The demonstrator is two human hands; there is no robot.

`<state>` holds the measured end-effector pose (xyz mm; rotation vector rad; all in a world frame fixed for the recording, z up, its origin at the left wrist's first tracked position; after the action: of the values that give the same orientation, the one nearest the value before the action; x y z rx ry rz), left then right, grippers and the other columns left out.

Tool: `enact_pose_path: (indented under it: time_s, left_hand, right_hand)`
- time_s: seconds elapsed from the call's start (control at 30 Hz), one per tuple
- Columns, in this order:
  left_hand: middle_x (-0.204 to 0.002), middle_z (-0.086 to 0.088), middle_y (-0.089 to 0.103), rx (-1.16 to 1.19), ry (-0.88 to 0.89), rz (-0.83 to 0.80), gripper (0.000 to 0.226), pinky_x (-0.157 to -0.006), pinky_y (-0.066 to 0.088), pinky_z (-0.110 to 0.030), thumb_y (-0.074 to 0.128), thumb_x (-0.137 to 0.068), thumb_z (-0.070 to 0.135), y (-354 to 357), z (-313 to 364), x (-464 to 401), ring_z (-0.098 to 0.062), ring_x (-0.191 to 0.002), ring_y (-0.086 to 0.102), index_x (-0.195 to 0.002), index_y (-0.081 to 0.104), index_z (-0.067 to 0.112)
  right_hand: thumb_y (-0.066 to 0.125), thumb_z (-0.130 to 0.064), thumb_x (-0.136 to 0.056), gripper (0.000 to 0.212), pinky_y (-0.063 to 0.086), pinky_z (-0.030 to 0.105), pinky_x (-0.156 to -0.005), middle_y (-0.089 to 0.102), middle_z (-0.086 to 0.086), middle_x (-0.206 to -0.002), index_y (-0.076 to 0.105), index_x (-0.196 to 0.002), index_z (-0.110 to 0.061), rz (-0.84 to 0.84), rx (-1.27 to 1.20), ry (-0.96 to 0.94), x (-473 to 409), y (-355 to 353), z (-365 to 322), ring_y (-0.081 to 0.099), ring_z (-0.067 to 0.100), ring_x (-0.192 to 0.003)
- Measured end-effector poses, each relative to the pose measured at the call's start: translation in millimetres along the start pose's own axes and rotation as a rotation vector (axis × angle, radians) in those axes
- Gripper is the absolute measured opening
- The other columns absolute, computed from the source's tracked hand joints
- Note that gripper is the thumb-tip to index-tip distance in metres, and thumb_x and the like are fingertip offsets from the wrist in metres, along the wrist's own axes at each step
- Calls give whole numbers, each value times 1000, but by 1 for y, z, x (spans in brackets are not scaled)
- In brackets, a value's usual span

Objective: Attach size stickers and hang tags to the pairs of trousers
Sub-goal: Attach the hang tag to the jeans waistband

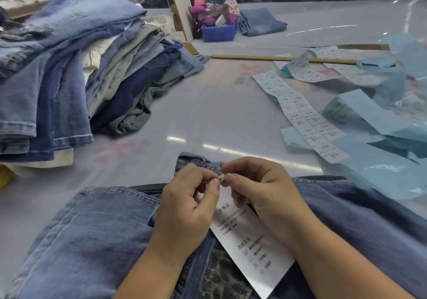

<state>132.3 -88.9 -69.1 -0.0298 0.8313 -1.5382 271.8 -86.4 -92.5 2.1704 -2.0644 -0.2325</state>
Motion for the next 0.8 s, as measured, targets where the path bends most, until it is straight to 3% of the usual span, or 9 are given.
enact_pose_path:
  time_s: [0.17, 0.37, 0.57, 0.8]
  left_hand:
    - [-71, 14, 50, -87, 68, 12, 14, -56, 37, -10, 61, -87, 14, 0, 3, 1, -6, -67, 51, -77, 64, 23]
    - [-74, 15, 49, -138, 82, -21, 20, -58, 37, -14, 52, -89, 29, 2, 2, 2, -8, -67, 51, -80, 67, 19]
    - [-72, 15, 49, -140, 82, -2, 12, -58, 35, -10, 60, -88, 19, 1, 1, 2, -5, -65, 49, -77, 65, 21]
    - [-72, 14, 48, -154, 102, -20, 14, -61, 37, -19, 58, -87, 23, 2, 0, 3, -9, -65, 50, -76, 65, 18]
  right_hand:
    - [66, 3, -85, 16, 42, 22, -48, 65, 6, -66, 74, -81, -10, 3, 30, -12, 2, 0, -1, 49, 13, -50]
    - [63, 2, -89, 22, 41, 23, -47, 62, 2, -59, 74, -80, -16, 6, 145, -65, 6, 2, -5, 48, 15, -49]
    - [64, 1, -88, 21, 38, 20, -45, 60, 1, -58, 74, -80, -15, 46, 155, -54, 6, 1, -4, 46, 14, -49]
    - [63, 0, -89, 22, 38, 12, -48, 62, -11, -56, 74, -80, -17, 28, 228, -73, 6, 2, -2, 51, 3, -49]
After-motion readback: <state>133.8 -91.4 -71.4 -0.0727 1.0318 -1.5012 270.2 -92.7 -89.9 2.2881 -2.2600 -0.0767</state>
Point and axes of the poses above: each hand's wrist, its own x-axis away from the middle knuckle, its own y-axis out of the palm, z = x × y, the point moved 6 cm from there along -x, towards the middle knuckle
